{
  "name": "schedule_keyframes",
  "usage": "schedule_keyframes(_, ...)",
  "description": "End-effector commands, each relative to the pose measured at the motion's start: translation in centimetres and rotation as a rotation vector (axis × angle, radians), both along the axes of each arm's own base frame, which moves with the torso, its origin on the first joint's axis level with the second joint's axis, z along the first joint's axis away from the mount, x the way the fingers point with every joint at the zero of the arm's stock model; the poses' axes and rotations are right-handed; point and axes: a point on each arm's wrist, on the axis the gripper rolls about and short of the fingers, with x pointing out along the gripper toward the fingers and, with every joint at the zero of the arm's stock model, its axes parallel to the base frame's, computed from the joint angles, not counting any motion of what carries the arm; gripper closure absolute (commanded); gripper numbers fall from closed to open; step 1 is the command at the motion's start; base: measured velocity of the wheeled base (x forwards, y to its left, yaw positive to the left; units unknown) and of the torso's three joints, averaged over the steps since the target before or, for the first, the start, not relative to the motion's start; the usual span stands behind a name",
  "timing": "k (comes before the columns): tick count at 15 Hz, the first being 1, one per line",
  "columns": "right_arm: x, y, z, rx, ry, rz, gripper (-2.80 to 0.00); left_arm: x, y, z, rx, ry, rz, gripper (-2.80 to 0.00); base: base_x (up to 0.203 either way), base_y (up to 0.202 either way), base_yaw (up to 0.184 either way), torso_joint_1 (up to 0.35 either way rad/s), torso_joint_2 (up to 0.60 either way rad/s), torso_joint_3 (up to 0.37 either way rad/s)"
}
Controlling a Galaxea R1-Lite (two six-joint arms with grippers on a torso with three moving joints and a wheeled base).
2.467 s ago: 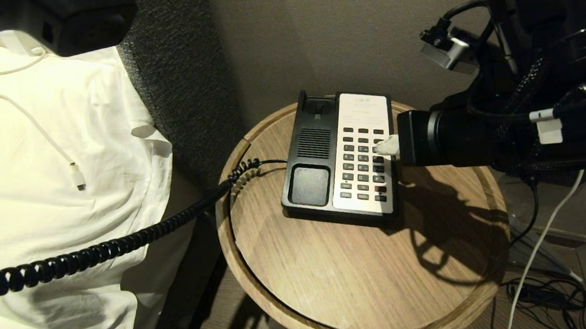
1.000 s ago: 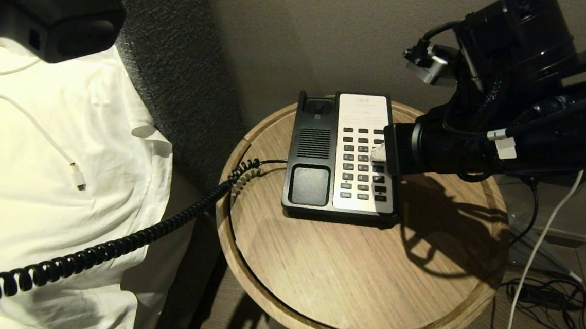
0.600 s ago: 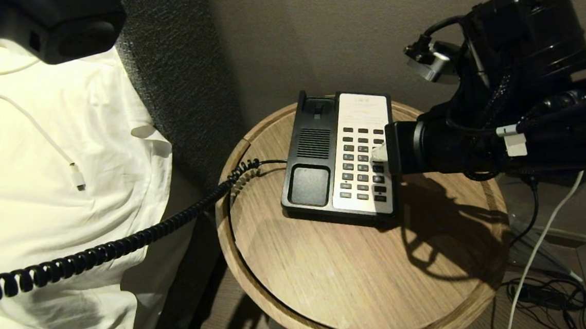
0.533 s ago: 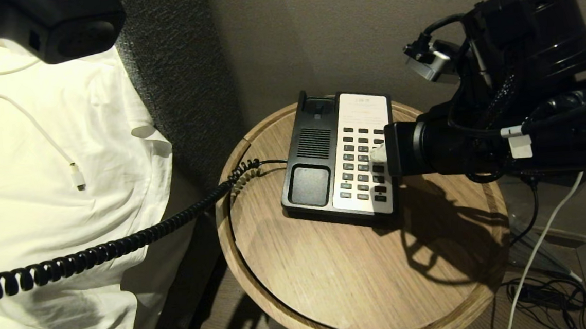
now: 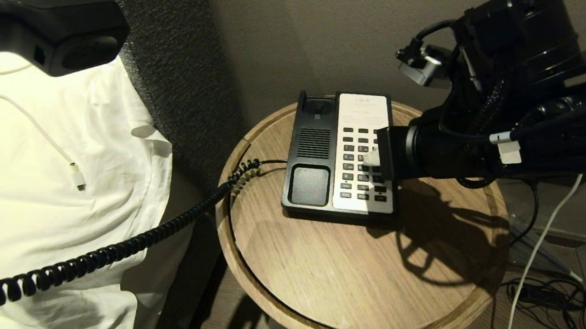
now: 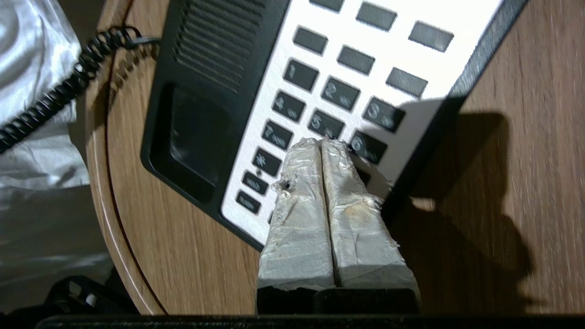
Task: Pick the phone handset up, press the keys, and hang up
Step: Dial the number
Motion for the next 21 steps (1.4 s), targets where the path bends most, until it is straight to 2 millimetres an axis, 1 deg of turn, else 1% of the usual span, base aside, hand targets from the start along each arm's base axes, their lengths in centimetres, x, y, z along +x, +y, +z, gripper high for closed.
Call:
schedule_keyframes(1,0.46,0.47,-0.25,0.0,-0.001,-0.003,0.0,-0.26,0.36,-0.24,-0.001,0.003,0.003,0.0,0.0,0.0,0.0,0.0,0.0,0.0)
schedule_keyframes(4,0.51,0.53,-0.1,0.003,-0.004,-0.003,0.0,-0.32,0.44,-0.26,-0.003,0.004,0.003,0.0,0.0,0.0,0.0,0.0,0.0,0.0)
schedule_keyframes(7,0.59,0.58,-0.48,-0.007,0.002,-0.007,0.0,-0.29,0.39,-0.27,-0.002,0.004,0.003,0.0,0.0,0.0,0.0,0.0,0.0,0.0)
schedule_keyframes(14,0.92,0.78,-0.53,-0.003,-0.009,-0.011,0.0,-0.25,0.35,-0.27,0.002,0.003,0.002,0.0,0.0,0.0,0.0,0.0,0.0,0.0)
schedule_keyframes(15,0.91,0.76,-0.75,-0.01,-0.004,-0.011,0.0,-0.25,0.35,-0.27,0.002,0.002,0.002,0.0,0.0,0.0,0.0,0.0,0.0,0.0)
schedule_keyframes(21,0.38,0.24,-0.28,-0.013,0.003,-0.011,0.0,-0.38,0.53,-0.28,-0.004,0.002,0.003,0.0,0.0,0.0,0.0,0.0,0.0,0.0)
